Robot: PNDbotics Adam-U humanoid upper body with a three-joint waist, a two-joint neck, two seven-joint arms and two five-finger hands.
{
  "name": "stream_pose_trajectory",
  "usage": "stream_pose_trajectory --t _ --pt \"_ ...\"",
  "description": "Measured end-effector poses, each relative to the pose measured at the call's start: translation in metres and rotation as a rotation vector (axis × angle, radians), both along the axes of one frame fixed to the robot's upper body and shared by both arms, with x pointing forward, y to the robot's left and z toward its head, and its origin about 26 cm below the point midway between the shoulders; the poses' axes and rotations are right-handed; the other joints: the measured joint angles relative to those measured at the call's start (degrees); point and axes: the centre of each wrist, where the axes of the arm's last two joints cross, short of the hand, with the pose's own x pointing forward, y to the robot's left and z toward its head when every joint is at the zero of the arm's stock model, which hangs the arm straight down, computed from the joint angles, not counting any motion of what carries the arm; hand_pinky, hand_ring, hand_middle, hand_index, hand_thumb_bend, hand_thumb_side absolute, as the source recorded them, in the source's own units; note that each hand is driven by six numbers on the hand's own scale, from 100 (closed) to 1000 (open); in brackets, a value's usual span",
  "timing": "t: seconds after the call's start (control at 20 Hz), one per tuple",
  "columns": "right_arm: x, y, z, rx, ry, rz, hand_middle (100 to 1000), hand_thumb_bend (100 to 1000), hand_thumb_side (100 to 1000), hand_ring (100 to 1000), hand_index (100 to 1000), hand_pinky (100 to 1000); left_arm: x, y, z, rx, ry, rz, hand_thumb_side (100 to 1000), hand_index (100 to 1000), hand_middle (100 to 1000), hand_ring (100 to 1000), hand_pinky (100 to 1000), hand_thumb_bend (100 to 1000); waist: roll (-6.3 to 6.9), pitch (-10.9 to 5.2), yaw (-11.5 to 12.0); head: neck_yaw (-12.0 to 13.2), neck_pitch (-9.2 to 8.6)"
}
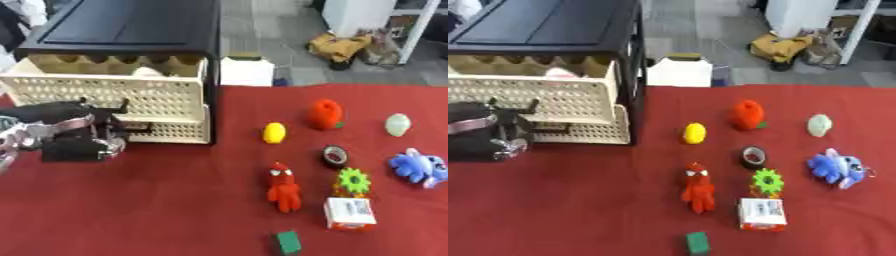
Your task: Pick up objects from table and place into drawer.
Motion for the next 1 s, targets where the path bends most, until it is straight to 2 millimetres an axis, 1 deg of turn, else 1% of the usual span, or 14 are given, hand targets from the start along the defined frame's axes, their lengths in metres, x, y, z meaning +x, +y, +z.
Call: stream_pose_trajectory --t 0.4,1.0 --pt "0.000 0.000 0.000 -0.001 0.001 0.003 674 100 836 698 791 693 0.016 -0.005 0.001 -0.039 -0.015 0.034 1000 907 608 586 356 100 0.00 0.11 -0.11 0.18 -0.33" --pt "0.000 0.001 -0.002 0.004 0.002 0.007 673 100 833 699 791 693 0.036 -0.007 -0.004 -0.074 -0.054 0.075 1000 914 576 511 314 100 0.04 0.11 -0.22 0.47 -0.61"
